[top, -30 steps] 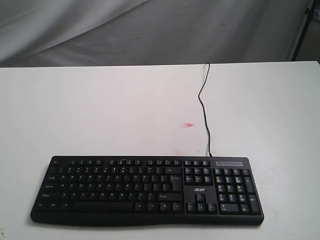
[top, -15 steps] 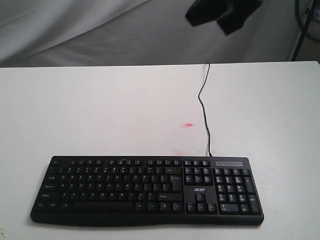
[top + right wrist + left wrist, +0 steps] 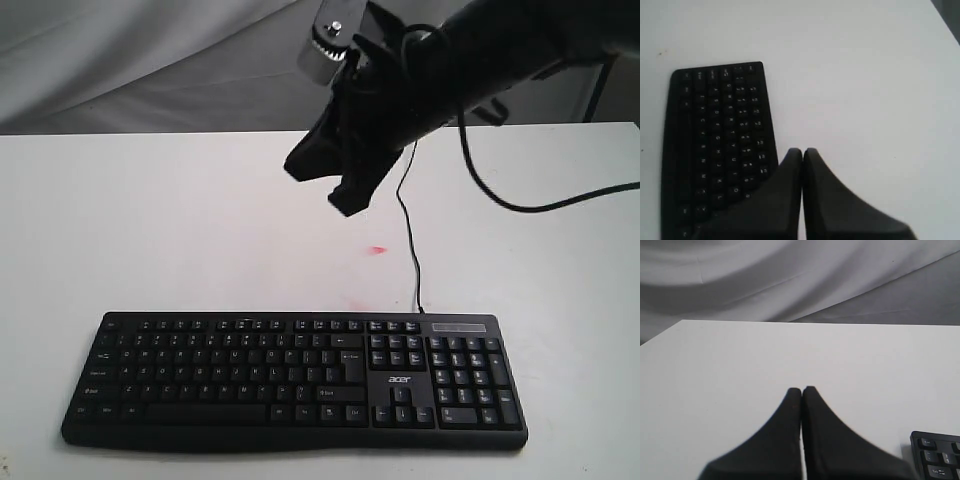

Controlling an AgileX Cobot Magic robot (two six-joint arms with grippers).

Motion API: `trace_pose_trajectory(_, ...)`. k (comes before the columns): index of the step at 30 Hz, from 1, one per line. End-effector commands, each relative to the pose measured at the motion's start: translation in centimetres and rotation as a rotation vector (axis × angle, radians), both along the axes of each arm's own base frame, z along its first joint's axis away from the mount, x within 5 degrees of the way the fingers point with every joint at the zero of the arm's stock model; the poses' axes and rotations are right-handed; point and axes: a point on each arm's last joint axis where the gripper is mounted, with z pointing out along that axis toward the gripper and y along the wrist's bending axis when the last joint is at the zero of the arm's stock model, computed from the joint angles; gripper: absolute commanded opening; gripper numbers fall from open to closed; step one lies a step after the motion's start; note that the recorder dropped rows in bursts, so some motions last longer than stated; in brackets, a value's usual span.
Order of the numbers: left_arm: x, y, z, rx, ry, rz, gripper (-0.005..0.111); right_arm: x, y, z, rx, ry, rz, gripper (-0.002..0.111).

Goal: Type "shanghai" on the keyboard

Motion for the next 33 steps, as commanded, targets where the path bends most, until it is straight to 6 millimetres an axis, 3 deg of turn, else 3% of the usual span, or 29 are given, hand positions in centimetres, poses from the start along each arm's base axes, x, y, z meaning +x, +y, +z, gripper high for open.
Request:
trace_pose_trajectory(1, 0.0, 0.0, -0.1, -0.002, -0.006, -0.004, 0.001, -0.2, 2.4, -2.0, 0.020, 0.027, 0.054, 0.000)
trace_pose_trajectory(6, 0.0, 0.0, -0.1, -0.002, -0.006, -0.004, 0.001, -1.3, 7.5, -6.0, -0.027, 0.054, 0.156, 0.000)
trace_pose_trajectory(13, 0.0, 0.0, -0.1, -0.002, -0.006, -0.004, 0.001, -3.0, 12.3, -8.6, -0.054, -0.007, 0.181, 0.000)
trace_pose_trajectory(25, 0.0, 0.0, -0.1, -0.002, -0.006, -0.004, 0.001, -4.6, 15.9, -12.6, -0.066, 0.032, 0.193, 0.000)
trace_pose_trajectory(33, 0.0, 0.0, -0.1, -0.002, -0.006, -0.004, 0.001, -4.9, 16.6, -13.0, -0.058, 0.028, 0.184, 0.000)
